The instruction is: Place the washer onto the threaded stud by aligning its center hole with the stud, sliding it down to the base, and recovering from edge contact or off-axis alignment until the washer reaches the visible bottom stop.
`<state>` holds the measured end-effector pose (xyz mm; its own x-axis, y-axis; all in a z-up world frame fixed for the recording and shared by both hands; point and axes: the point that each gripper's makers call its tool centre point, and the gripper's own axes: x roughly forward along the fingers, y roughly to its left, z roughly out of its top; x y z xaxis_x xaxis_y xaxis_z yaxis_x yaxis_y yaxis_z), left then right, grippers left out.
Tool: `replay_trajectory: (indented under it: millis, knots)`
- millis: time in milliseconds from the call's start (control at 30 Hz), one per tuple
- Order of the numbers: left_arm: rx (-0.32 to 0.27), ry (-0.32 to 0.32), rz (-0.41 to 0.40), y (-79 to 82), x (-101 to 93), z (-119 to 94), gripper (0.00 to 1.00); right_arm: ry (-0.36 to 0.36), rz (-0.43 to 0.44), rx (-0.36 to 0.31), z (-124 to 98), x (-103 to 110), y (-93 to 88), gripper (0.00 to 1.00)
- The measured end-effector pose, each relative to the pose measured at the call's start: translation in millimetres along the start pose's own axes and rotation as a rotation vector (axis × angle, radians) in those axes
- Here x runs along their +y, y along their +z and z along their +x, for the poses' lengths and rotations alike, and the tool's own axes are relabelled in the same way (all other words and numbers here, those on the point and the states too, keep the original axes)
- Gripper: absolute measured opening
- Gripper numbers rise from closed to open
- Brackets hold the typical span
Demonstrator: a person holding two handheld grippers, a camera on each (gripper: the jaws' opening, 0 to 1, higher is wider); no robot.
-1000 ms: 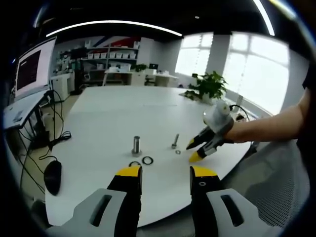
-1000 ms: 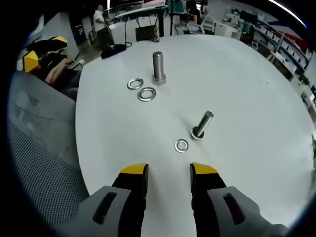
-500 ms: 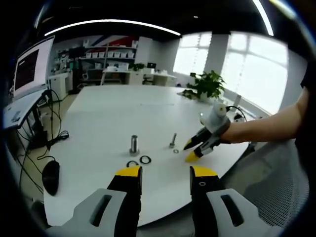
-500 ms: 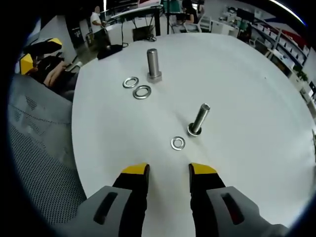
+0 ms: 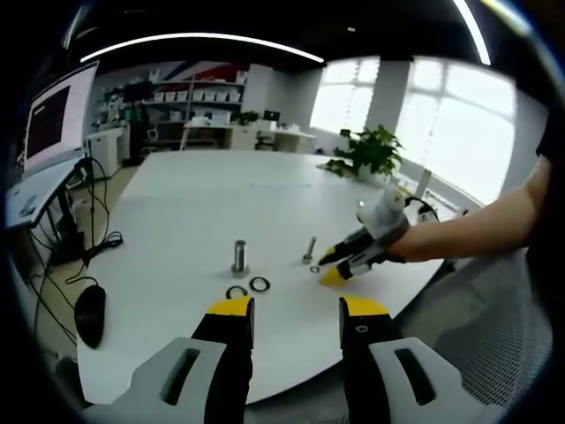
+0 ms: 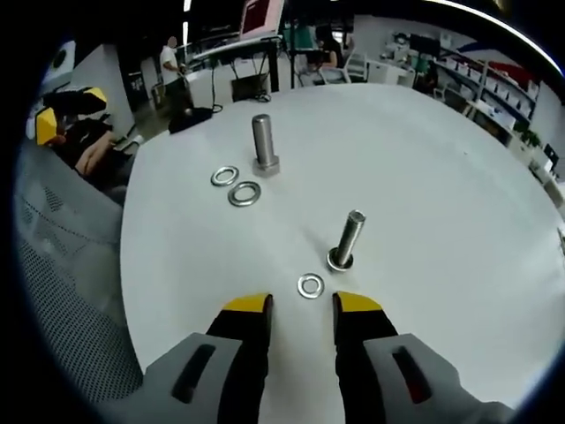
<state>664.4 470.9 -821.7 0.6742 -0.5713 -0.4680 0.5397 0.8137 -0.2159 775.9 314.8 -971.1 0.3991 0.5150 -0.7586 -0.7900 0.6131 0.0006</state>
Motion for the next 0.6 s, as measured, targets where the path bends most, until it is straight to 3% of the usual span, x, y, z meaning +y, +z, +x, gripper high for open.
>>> replay_trajectory:
  millis: [600]
  knots:
    - [-0.001,0.011,-0.006,-0.1,2.1,-0.4,0.36,-0.014,0.005,-0.030,3.1,-4.9,3.9,0.20]
